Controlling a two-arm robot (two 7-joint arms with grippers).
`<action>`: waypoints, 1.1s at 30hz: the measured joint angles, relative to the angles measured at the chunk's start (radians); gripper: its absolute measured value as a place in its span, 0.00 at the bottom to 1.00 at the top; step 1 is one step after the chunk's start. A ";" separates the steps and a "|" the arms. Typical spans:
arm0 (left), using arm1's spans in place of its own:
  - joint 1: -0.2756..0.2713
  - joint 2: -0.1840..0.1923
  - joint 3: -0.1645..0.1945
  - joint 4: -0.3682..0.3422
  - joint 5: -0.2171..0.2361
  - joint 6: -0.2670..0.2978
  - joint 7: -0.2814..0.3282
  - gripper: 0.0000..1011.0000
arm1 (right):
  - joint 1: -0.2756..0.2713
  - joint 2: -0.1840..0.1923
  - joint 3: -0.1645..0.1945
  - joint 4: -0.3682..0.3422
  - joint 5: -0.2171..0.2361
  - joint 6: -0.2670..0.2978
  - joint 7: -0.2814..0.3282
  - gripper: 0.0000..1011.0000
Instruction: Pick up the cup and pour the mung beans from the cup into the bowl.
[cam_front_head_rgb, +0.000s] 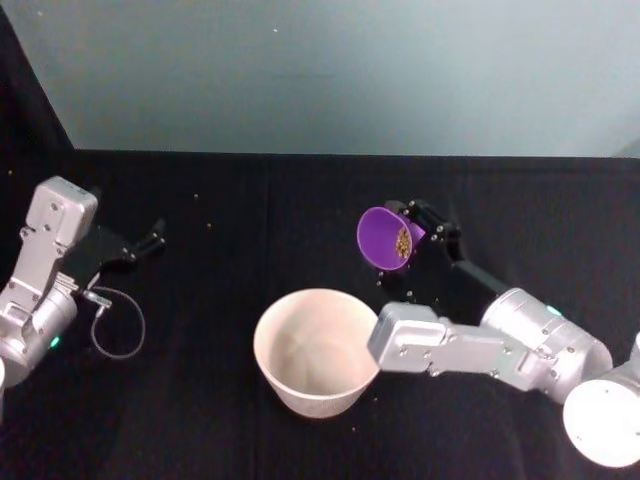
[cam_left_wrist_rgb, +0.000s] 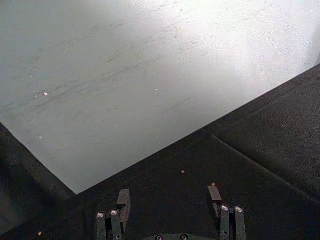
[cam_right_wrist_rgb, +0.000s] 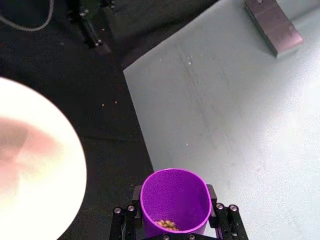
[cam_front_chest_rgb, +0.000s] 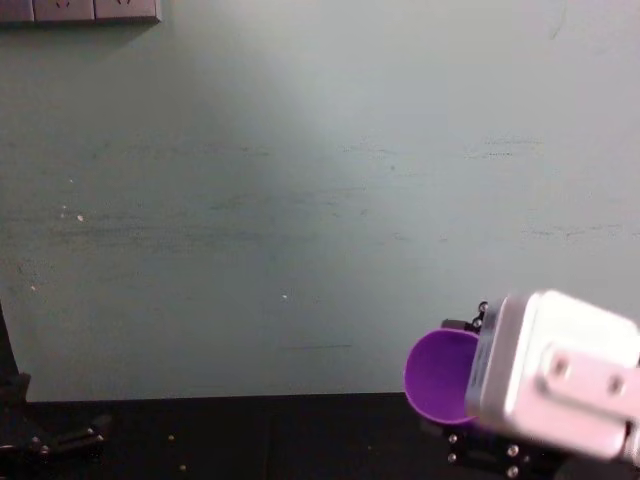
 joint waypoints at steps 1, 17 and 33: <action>0.000 0.000 0.000 0.000 0.000 0.000 0.000 1.00 | 0.000 0.000 0.000 0.000 0.000 0.000 0.000 0.72; 0.000 0.000 0.000 0.000 0.000 0.000 0.000 1.00 | 0.004 0.013 -0.068 0.001 -0.297 0.013 -0.063 0.72; 0.000 0.000 0.000 0.000 0.000 0.000 0.000 1.00 | -0.031 0.025 -0.075 -0.016 -0.408 -0.005 -0.085 0.72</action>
